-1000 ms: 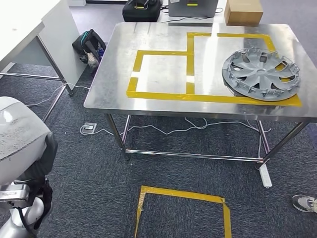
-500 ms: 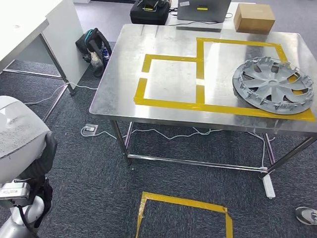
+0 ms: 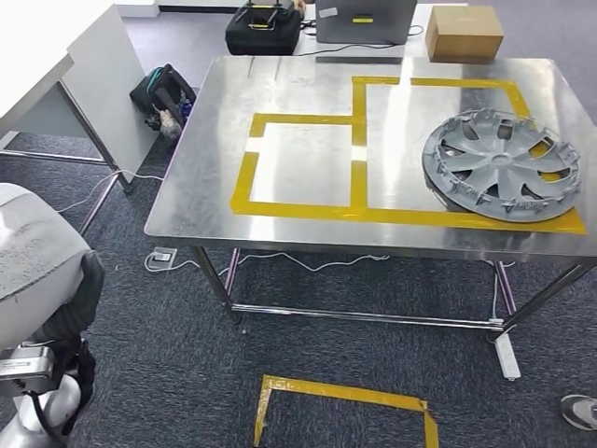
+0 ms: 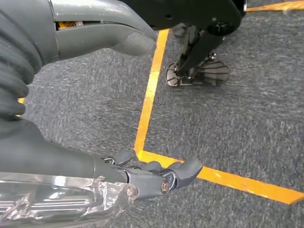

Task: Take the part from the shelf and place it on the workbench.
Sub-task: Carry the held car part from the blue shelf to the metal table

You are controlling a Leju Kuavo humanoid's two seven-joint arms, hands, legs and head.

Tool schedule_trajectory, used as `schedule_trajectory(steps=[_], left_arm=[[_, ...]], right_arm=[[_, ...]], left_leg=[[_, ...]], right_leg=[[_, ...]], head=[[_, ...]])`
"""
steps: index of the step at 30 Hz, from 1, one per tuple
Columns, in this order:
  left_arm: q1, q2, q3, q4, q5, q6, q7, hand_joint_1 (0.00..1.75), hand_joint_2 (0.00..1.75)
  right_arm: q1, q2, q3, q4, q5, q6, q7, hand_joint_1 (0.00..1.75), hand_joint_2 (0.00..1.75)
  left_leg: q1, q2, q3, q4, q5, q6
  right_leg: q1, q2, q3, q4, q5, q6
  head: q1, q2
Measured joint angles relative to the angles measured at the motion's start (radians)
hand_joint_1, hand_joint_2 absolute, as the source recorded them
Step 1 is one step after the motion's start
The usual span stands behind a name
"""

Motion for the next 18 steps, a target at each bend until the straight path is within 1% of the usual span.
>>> schedule_trajectory(steps=[1,2,3,4,5,6,7,8,9,10,11,12,13,14,15,16,17,18], left_arm=[[-0.001,0.000,0.000,-0.002,-0.002,0.000,0.001,1.75,1.75],[-0.001,0.000,0.000,-0.004,-0.003,0.000,0.002,1.75,1.75],[-0.002,0.000,0.001,-0.006,-0.003,0.000,0.002,1.75,1.75],[-0.002,0.000,0.001,-0.008,-0.003,0.000,0.002,1.75,1.75],[-0.001,0.000,0.001,-0.010,-0.004,0.000,0.003,1.75,1.75],[0.000,0.000,0.001,-0.011,-0.004,0.000,0.003,1.75,1.75],[0.000,0.000,0.001,-0.012,-0.004,0.000,0.003,1.75,1.75],[0.000,-0.001,0.001,-0.013,-0.004,0.000,0.003,1.75,1.75],[0.000,-0.001,0.001,-0.014,-0.004,0.000,0.003,1.75,1.75],[0.000,-0.001,0.001,-0.014,-0.004,0.000,0.003,1.75,1.75],[0.001,-0.002,0.001,-0.014,-0.004,0.000,0.003,1.75,1.75],[0.002,-0.002,0.001,-0.014,-0.004,0.000,0.003,1.75,1.75],[0.003,-0.002,0.001,-0.014,-0.004,0.000,0.003,1.75,1.75],[0.003,-0.002,0.001,-0.014,-0.004,0.000,0.003,1.75,1.75],[0.003,-0.003,0.001,-0.014,-0.004,0.000,0.003,1.75,1.75],[0.003,-0.003,0.001,-0.014,-0.004,0.000,0.003,1.75,1.75],[0.002,-0.003,0.001,-0.014,-0.004,0.000,0.003,1.75,1.75],[0.002,-0.003,0.001,-0.015,-0.004,0.000,0.003,1.75,1.75]], right_arm=[[0.000,0.001,-0.001,0.001,0.001,0.002,-0.002,0.00,1.75],[-0.001,0.002,-0.003,0.002,0.001,0.004,-0.004,0.00,1.75],[-0.001,0.004,-0.004,0.003,0.001,0.006,-0.005,0.00,1.75],[-0.001,0.005,-0.005,0.004,0.002,0.007,-0.006,0.00,1.75],[0.000,0.006,-0.007,0.005,0.002,0.007,-0.006,0.00,1.75],[0.000,0.007,-0.009,0.006,0.002,0.008,-0.006,0.00,1.75],[-0.001,0.008,-0.011,0.006,0.002,0.008,-0.006,0.00,1.75],[-0.002,0.008,-0.013,0.007,0.002,0.008,-0.006,0.00,1.75],[-0.003,0.009,-0.014,0.008,0.002,0.008,-0.006,0.00,1.75],[-0.003,0.010,-0.014,0.009,0.002,0.008,-0.006,0.00,1.75],[-0.001,0.010,-0.015,0.010,0.002,0.008,-0.006,0.00,1.75],[0.002,0.011,-0.015,0.011,0.002,0.008,-0.006,0.00,1.75],[0.004,0.011,-0.015,0.012,0.002,0.008,-0.006,0.00,1.75],[0.005,0.012,-0.016,0.013,0.002,0.008,-0.006,0.00,1.75],[0.006,0.012,-0.016,0.014,0.002,0.008,-0.006,0.00,1.75],[0.007,0.013,-0.016,0.015,0.002,0.008,-0.006,0.00,1.75],[0.006,0.015,-0.017,0.016,0.001,0.008,-0.006,0.00,1.75],[0.007,0.016,-0.017,0.017,0.001,0.008,-0.005,0.00,1.75]], left_leg=[[-0.003,0.001,0.025,-0.064,0.026,0.006],[-0.005,0.001,0.044,-0.107,0.035,0.010],[-0.007,0.000,0.054,-0.132,0.030,0.013],[-0.007,-0.001,0.061,-0.144,0.022,0.017],[-0.005,-0.003,0.069,-0.151,0.021,0.020],[-0.002,-0.004,0.079,-0.158,0.021,0.025],[0.000,-0.004,0.091,-0.162,0.019,0.029],[0.001,-0.005,0.101,-0.164,0.016,0.031],[0.002,-0.004,0.108,-0.165,0.010,0.034],[0.002,-0.005,0.113,-0.164,0.004,0.034],[0.002,-0.005,0.120,-0.164,-0.003,0.034],[0.003,-0.005,0.129,-0.164,-0.010,0.033],[0.004,-0.006,0.140,-0.164,-0.019,0.031],[0.006,-0.006,0.154,-0.164,-0.028,0.028],[0.007,-0.006,0.167,-0.164,-0.039,0.023],[0.007,-0.006,0.178,-0.163,-0.049,0.017],[0.007,-0.007,0.185,-0.163,-0.057,0.010],[0.005,-0.007,0.189,-0.162,-0.063,0.004]], right_leg=[[0.001,0.002,0.007,-0.001,-0.009,0.005],[0.002,0.003,0.011,-0.006,-0.016,0.010],[0.002,0.003,0.016,-0.006,-0.016,0.018],[0.003,0.003,0.025,-0.010,-0.015,0.027],[0.002,0.001,0.031,-0.014,-0.015,0.034],[0.002,0.000,0.035,-0.006,-0.018,0.041],[0.002,-0.001,0.026,0.014,-0.033,0.046],[0.002,-0.002,0.003,0.058,-0.055,0.050],[0.002,-0.002,-0.032,0.122,-0.081,0.053],[0.002,-0.002,-0.076,0.190,-0.105,0.056],[0.001,-0.002,-0.115,0.240,-0.117,0.057],[0.001,-0.002,-0.140,0.258,-0.109,0.058],[0.000,-0.002,-0.146,0.236,-0.081,0.057],[-0.001,-0.003,-0.135,0.182,-0.035,0.058],[-0.003,-0.003,-0.116,0.114,0.015,0.061],[-0.004,-0.003,-0.098,0.058,0.040,0.060],[-0.004,-0.003,-0.084,0.021,0.056,0.055],[-0.004,-0.003,-0.078,0.007,0.058,0.046]], head=[[0.000,0.000],[0.000,0.000],[-0.001,0.000],[-0.001,0.000],[-0.001,0.000],[-0.001,0.000],[0.002,0.000],[0.004,0.000],[0.007,0.000],[0.009,0.000],[0.011,0.000],[0.011,0.000],[0.012,0.000],[0.012,0.000],[0.012,0.000],[0.013,0.000],[0.014,0.000],[0.014,0.000]])
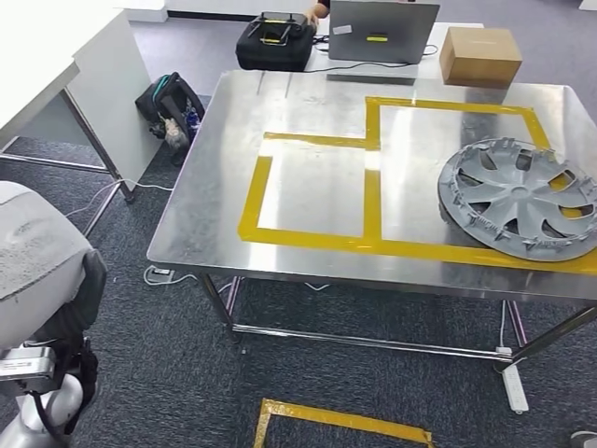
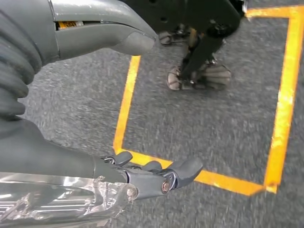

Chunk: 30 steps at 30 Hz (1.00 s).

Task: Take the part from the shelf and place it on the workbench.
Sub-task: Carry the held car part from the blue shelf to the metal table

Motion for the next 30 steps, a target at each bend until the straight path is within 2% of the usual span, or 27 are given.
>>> schedule_trajectory(steps=[1,3,4,6,8,9,10,11,13,14,15,16,18,19,20,21,23,24,25,26,28,30], left_arm=[[0.000,0.000,0.000,0.000,0.000,0.000,0.000,1.75,1.75],[-0.001,0.000,0.000,-0.001,0.000,0.000,0.000,1.75,1.75],[-0.002,0.000,0.000,-0.002,-0.001,0.000,0.000,1.75,1.75],[-0.003,0.000,0.000,-0.003,-0.001,0.000,0.000,1.75,1.75],[-0.001,0.000,0.000,-0.003,-0.001,0.000,0.000,1.75,1.75],[-0.001,0.000,0.000,-0.003,-0.001,0.000,0.000,1.75,1.75],[-0.001,0.000,0.000,-0.003,-0.001,0.000,0.000,1.75,1.75],[-0.001,0.000,0.000,-0.003,-0.001,0.000,0.000,1.75,1.75],[-0.001,0.001,0.000,-0.003,-0.001,0.000,0.000,1.75,1.75],[-0.001,0.001,0.000,-0.003,-0.001,0.000,0.000,1.75,1.75],[-0.001,0.002,0.001,-0.004,-0.002,0.000,0.000,1.75,1.75],[-0.001,0.003,0.002,-0.004,-0.002,0.000,0.000,1.75,1.75],[-0.002,0.003,0.002,-0.006,-0.002,0.000,0.000,1.75,1.75],[-0.002,0.002,0.002,-0.006,-0.002,0.000,0.000,1.75,1.75],[-0.001,0.002,0.002,-0.006,-0.002,0.000,0.000,1.75,1.75],[-0.001,0.001,0.001,-0.006,-0.002,0.000,0.001,1.75,1.75],[0.000,0.001,0.001,-0.006,-0.002,0.000,0.001,1.75,1.75],[0.001,0.000,0.001,-0.006,-0.002,0.000,0.001,1.75,1.75],[0.001,0.000,0.001,-0.006,-0.002,0.000,0.001,1.75,1.75],[0.002,0.000,0.001,-0.006,-0.002,0.000,0.001,1.75,1.75],[0.002,-0.001,0.001,-0.006,-0.002,0.000,0.001,1.75,1.75],[0.000,-0.001,0.000,-0.006,-0.002,0.000,0.001,1.75,1.75]], right_arm=[[0.000,0.002,0.000,0.001,0.000,0.000,0.000,0.00,1.75],[0.001,0.002,-0.001,0.001,0.000,0.000,0.000,0.00,1.75],[0.001,0.002,-0.002,0.002,0.000,0.000,0.000,0.00,1.75],[0.001,0.002,-0.003,0.003,0.000,0.000,-0.001,0.00,1.75],[0.001,0.002,-0.003,0.003,0.000,0.000,-0.001,0.00,1.75],[0.002,0.002,-0.003,0.003,0.000,0.000,-0.001,0.00,1.75],[0.002,0.002,-0.003,0.003,0.000,0.000,-0.001,0.00,1.75],[0.002,0.002,-0.003,0.004,0.000,0.000,-0.001,0.00,1.75],[0.001,0.004,-0.003,0.004,0.001,0.000,-0.001,0.00,1.75],[-0.001,0.005,-0.003,0.004,0.001,0.000,-0.001,0.00,1.75],[-0.002,0.007,-0.003,0.004,0.001,0.001,-0.001,0.00,1.75],[-0.003,0.008,-0.003,0.005,0.001,0.001,-0.001,0.00,1.75],[-0.004,0.009,-0.004,0.005,0.002,0.002,-0.001,0.00,1.75],[-0.004,0.009,-0.004,0.006,0.002,0.002,-0.001,0.00,1.75],[-0.005,0.009,-0.004,0.006,0.002,0.002,-0.002,0.00,1.75],[-0.006,0.009,-0.004,0.006,0.002,0.001,-0.002,0.00,1.75],[-0.006,0.009,-0.004,0.008,0.002,0.001,-0.002,0.00,1.75],[-0.004,0.009,-0.003,0.008,0.002,0.001,-0.002,0.00,1.75],[-0.003,0.009,-0.003,0.009,0.002,0.001,-0.001,0.00,1.75],[-0.001,0.009,-0.003,0.009,0.002,0.001,-0.001,0.00,1.75],[0.000,0.010,-0.003,0.010,0.002,0.001,-0.001,0.00,1.75],[-0.001,0.012,-0.003,0.011,0.002,0.002,-0.002,0.00,1.75]], left_leg=[[-0.001,-0.001,0.003,0.000,-0.003,-0.005],[-0.001,0.001,-0.001,0.014,-0.001,-0.013],[0.000,0.002,-0.021,0.048,0.000,-0.017],[0.000,0.004,-0.102,0.173,-0.023,-0.027],[0.000,0.004,-0.194,0.291,-0.075,-0.030],[-0.001,0.005,-0.223,0.312,-0.085,-0.028],[-0.002,0.005,-0.234,0.298,-0.070,-0.023],[-0.004,0.005,-0.227,0.255,-0.032,-0.015],[-0.018,0.006,-0.190,0.124,0.062,0.008],[-0.025,0.004,-0.174,0.071,0.085,0.018],[-0.032,0.002,-0.162,0.035,0.092,0.025],[-0.035,0.000,-0.156,0.016,0.084,0.028],[-0.029,-0.002,-0.136,-0.001,0.091,0.032],[-0.026,-0.001,-0.124,-0.006,0.098,0.036],[-0.023,0.001,-0.113,-0.006,0.102,0.039],[-0.022,0.003,-0.105,-0.007,0.102,0.042],[-0.022,0.003,-0.092,-0.006,0.089,0.043],[-0.021,0.002,-0.085,-0.006,0.081,0.042],[-0.021,0.001,-0.075,-0.006,0.073,0.041],[-0.019,0.001,-0.064,-0.006,0.064,0.038],[-0.018,0.000,-0.038,-0.006,0.045,0.029],[-0.018,0.000,-0.027,-0.006,0.034,0.019]], right_leg=[[0.002,0.000,0.003,0.000,-0.008,-0.012],[0.000,0.001,0.012,-0.001,-0.002,-0.028],[-0.001,0.002,0.018,-0.003,-0.004,-0.033],[-0.001,0.003,0.028,-0.007,-0.011,-0.043],[0.000,0.003,0.040,-0.009,-0.024,-0.049],[0.001,0.003,0.050,-0.009,-0.032,-0.050],[0.003,0.004,0.061,-0.010,-0.040,-0.051],[0.005,0.004,0.074,-0.010,-0.048,-0.052],[0.008,0.006,0.096,-0.014,-0.064,-0.050],[0.010,0.007,0.102,-0.018,-0.073,-0.046],[0.011,0.008,0.109,-0.024,-0.080,-0.041],[0.013,0.009,0.119,-0.026,-0.080,-0.034],[0.015,0.008,0.137,-0.031,-0.086,-0.021],[0.015,0.006,0.139,-0.017,-0.095,-0.015],[0.015,0.005,0.128,0.013,-0.118,-0.010],[0.014,0.003,0.100,0.067,-0.146,-0.006],[0.013,0.001,0.020,0.192,-0.196,-0.001],[0.012,0.001,-0.013,0.227,-0.203,0.002],[0.011,0.001,-0.028,0.225,-0.188,0.005],[0.009,0.001,-0.025,0.185,-0.152,0.008],[0.006,0.000,0.006,0.061,-0.054,0.012],[0.008,0.000,0.025,-0.011,-0.008,-0.002]], head=[[0.000,0.000],[-0.001,0.000],[-0.001,0.000],[-0.002,0.000],[-0.002,0.000],[-0.002,0.000],[-0.002,0.000],[-0.002,0.000],[-0.001,0.000],[-0.002,0.000],[-0.002,0.000],[-0.003,0.000],[-0.003,0.000],[-0.001,0.000],[0.002,0.000],[0.004,0.000],[0.006,0.000],[0.006,0.000],[0.006,0.000],[0.006,0.000],[0.007,0.000],[0.006,0.000]])
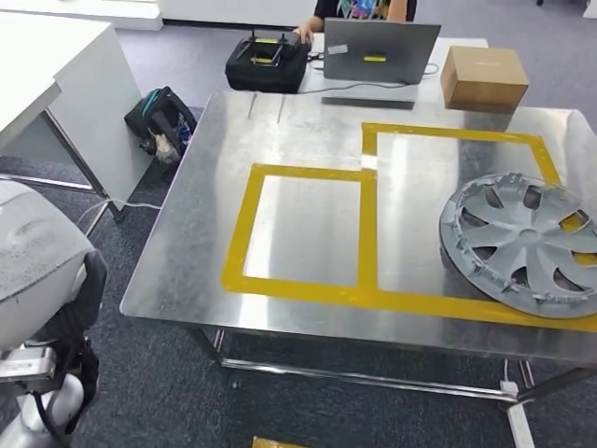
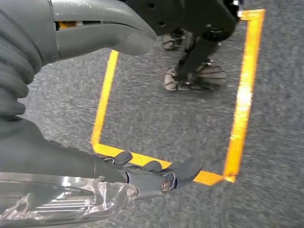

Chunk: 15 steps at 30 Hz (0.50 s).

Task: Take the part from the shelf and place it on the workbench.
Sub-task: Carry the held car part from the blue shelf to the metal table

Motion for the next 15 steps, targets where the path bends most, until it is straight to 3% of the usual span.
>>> schedule_trajectory(steps=[2,4,6,8,9,10,11,13,15], left_arm=[[-0.001,0.000,0.000,0.000,0.000,0.000,0.000,1.75,1.75],[-0.001,0.001,0.000,-0.001,0.000,0.000,0.000,1.75,1.75],[-0.002,0.001,0.000,-0.001,-0.001,0.000,0.000,1.75,1.75],[-0.002,0.001,-0.001,-0.002,0.000,0.000,0.000,1.75,1.75],[-0.001,0.001,-0.001,-0.002,0.000,0.000,0.000,1.75,1.75],[-0.001,0.001,-0.001,-0.002,0.000,0.000,0.000,1.75,1.75],[-0.001,0.001,-0.001,-0.002,0.000,0.000,0.000,1.75,1.75],[-0.001,0.002,-0.001,-0.002,0.000,0.000,0.000,1.75,1.75],[-0.002,0.003,-0.001,-0.002,-0.001,0.000,0.000,1.75,1.75]], right_arm=[[0.000,0.001,0.000,0.001,0.001,0.001,-0.001,0.00,1.75],[0.002,0.001,0.000,0.002,0.002,0.001,-0.001,0.00,1.75],[0.001,0.001,-0.001,0.002,0.003,0.002,-0.003,0.00,1.75],[0.000,0.001,-0.001,0.003,0.003,0.002,-0.003,0.00,1.75],[0.000,0.001,-0.001,0.003,0.003,0.002,-0.003,0.00,1.75],[0.000,0.001,-0.001,0.004,0.003,0.002,-0.003,0.00,1.75],[0.000,0.001,-0.001,0.004,0.003,0.002,-0.003,0.00,1.75],[0.000,0.001,-0.002,0.004,0.004,0.004,-0.004,0.00,1.75],[-0.003,0.001,-0.003,0.005,0.005,0.008,-0.004,0.00,1.75]], left_leg=[[-0.001,0.000,-0.001,0.000,-0.001,-0.006],[0.000,0.001,-0.022,0.036,0.003,-0.016],[0.003,0.003,-0.088,0.142,-0.011,-0.030],[0.008,0.004,-0.178,0.268,-0.059,-0.040],[0.011,0.004,-0.213,0.306,-0.073,-0.042],[0.012,0.004,-0.232,0.312,-0.067,-0.042],[0.012,0.004,-0.233,0.284,-0.037,-0.039],[0.010,0.005,-0.197,0.160,0.064,-0.028],[0.003,0.007,-0.161,0.049,0.109,-0.016]], right_leg=[[0.003,0.001,0.005,-0.007,-0.002,-0.022],[0.000,0.003,0.016,-0.012,-0.001,-0.034],[-0.004,0.004,0.032,-0.021,-0.009,-0.045],[-0.005,0.003,0.049,-0.025,-0.022,-0.052],[-0.005,0.004,0.059,-0.026,-0.030,-0.052],[-0.005,0.004,0.070,-0.026,-0.039,-0.052],[-0.005,0.005,0.084,-0.026,-0.049,-0.051],[-0.004,0.006,0.110,-0.028,-0.068,-0.047],[-0.002,0.008,0.127,-0.033,-0.090,-0.037]], head=[[-0.002,0.000],[-0.005,0.000],[-0.008,0.000],[-0.008,0.000],[-0.009,0.000],[-0.009,0.000],[-0.009,0.000],[-0.009,0.000],[-0.009,0.000]])
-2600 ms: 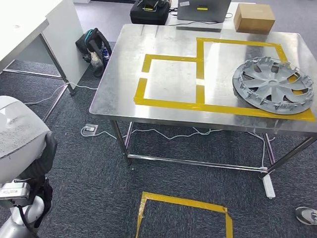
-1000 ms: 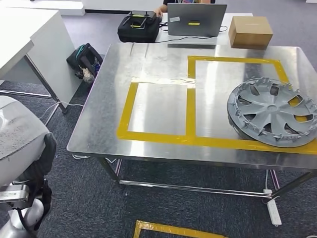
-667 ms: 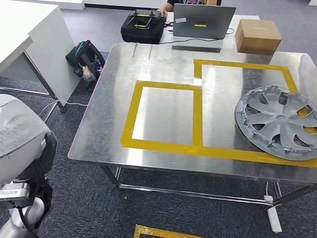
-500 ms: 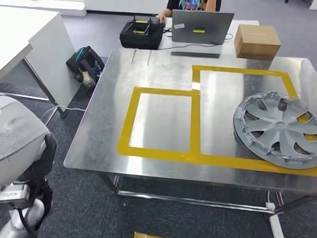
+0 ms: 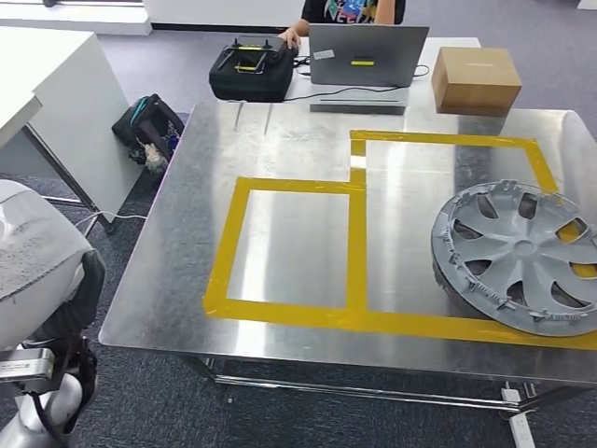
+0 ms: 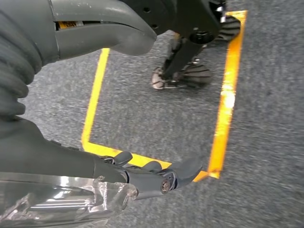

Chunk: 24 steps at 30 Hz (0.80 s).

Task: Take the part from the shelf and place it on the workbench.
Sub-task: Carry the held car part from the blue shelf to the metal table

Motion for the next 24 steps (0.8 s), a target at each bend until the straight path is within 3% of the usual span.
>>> schedule_trajectory(steps=[4,5,6,8,10,11,12,14,16,19,24], left_arm=[[-0.001,0.001,0.000,-0.001,-0.003,0.000,0.001,1.75,1.75],[-0.002,0.001,0.000,-0.001,-0.004,0.000,0.001,1.75,1.75],[-0.002,0.001,0.000,-0.001,-0.004,0.000,0.001,1.75,1.75],[-0.002,0.001,0.000,-0.001,-0.005,0.000,0.002,1.75,1.75],[-0.001,0.001,0.000,-0.001,-0.006,-0.009,0.005,1.75,1.75],[-0.002,0.001,-0.001,-0.002,-0.008,-0.020,0.013,1.75,1.75],[-0.005,0.001,-0.005,-0.002,-0.014,-0.033,0.027,1.75,1.75],[-0.019,0.001,-0.019,-0.003,-0.035,-0.061,0.076,1.75,1.75],[-0.044,0.006,-0.039,-0.004,-0.065,-0.090,0.133,1.75,1.75],[-0.097,0.036,-0.064,0.005,-0.097,-0.162,0.193,1.75,1.75],[-0.217,0.106,-0.124,0.052,-0.192,-0.351,0.309,1.75,1.75]], right_arm=[[-0.004,0.001,-0.005,0.004,0.009,0.012,0.004,0.00,1.75],[-0.004,0.001,-0.005,0.006,0.011,0.014,0.006,0.00,1.75],[-0.005,0.002,-0.005,0.008,0.012,0.016,0.007,0.00,1.75],[-0.004,0.004,-0.006,0.012,0.012,0.020,0.008,0.00,1.75],[0.002,0.007,-0.006,0.016,0.011,0.021,0.007,0.00,1.75],[0.007,0.008,-0.006,0.018,0.009,0.018,0.002,0.00,1.75],[0.012,0.009,-0.007,0.019,0.006,0.012,-0.006,0.00,1.75],[0.025,0.011,-0.008,0.016,0.001,-0.007,-0.025,0.00,1.75],[0.030,0.012,-0.007,0.012,0.000,-0.013,-0.031,0.00,1.75],[0.016,0.015,-0.004,0.013,0.009,0.019,-0.010,0.00,1.75],[-0.008,0.019,0.000,0.034,0.039,0.096,0.019,0.00,1.75]], left_leg=[[0.001,-0.003,0.037,-0.055,-0.007,0.014],[0.003,-0.003,0.048,-0.056,-0.006,0.020],[0.004,-0.002,0.059,-0.056,-0.007,0.025],[0.002,-0.002,0.073,-0.056,-0.021,0.032],[0.001,-0.004,0.090,-0.055,-0.036,0.033],[0.001,-0.005,0.101,-0.055,-0.044,0.032],[0.001,-0.006,0.114,-0.055,-0.054,0.031],[0.000,-0.008,0.141,-0.053,-0.074,0.025],[-0.001,-0.011,0.153,-0.051,-0.088,0.016],[-0.002,-0.011,0.146,-0.047,-0.090,0.014],[-0.002,-0.009,0.149,-0.060,-0.088,0.019]], right_leg=[[0.003,-0.004,0.042,-0.010,-0.011,0.025],[0.003,-0.006,0.032,0.011,-0.022,0.030],[0.003,-0.007,0.006,0.060,-0.039,0.033],[0.002,-0.008,-0.083,0.198,-0.089,0.038],[0.002,-0.008,-0.155,0.268,-0.123,0.043],[0.001,-0.008,-0.168,0.252,-0.113,0.044],[0.001,-0.008,-0.165,0.205,-0.077,0.043],[0.002,-0.010,-0.143,0.082,0.035,0.037],[0.005,-0.013,-0.130,0.021,0.101,0.022],[0.006,-0.008,-0.131,0.019,0.126,0.013],[0.008,-0.002,-0.135,0.018,0.123,0.008]], head=[[0.003,0.000],[0.006,0.000],[0.008,0.000],[0.011,0.000],[0.011,0.000],[0.012,0.000],[0.012,0.000],[0.012,0.000],[0.013,0.000],[0.013,0.000],[0.012,0.000]])
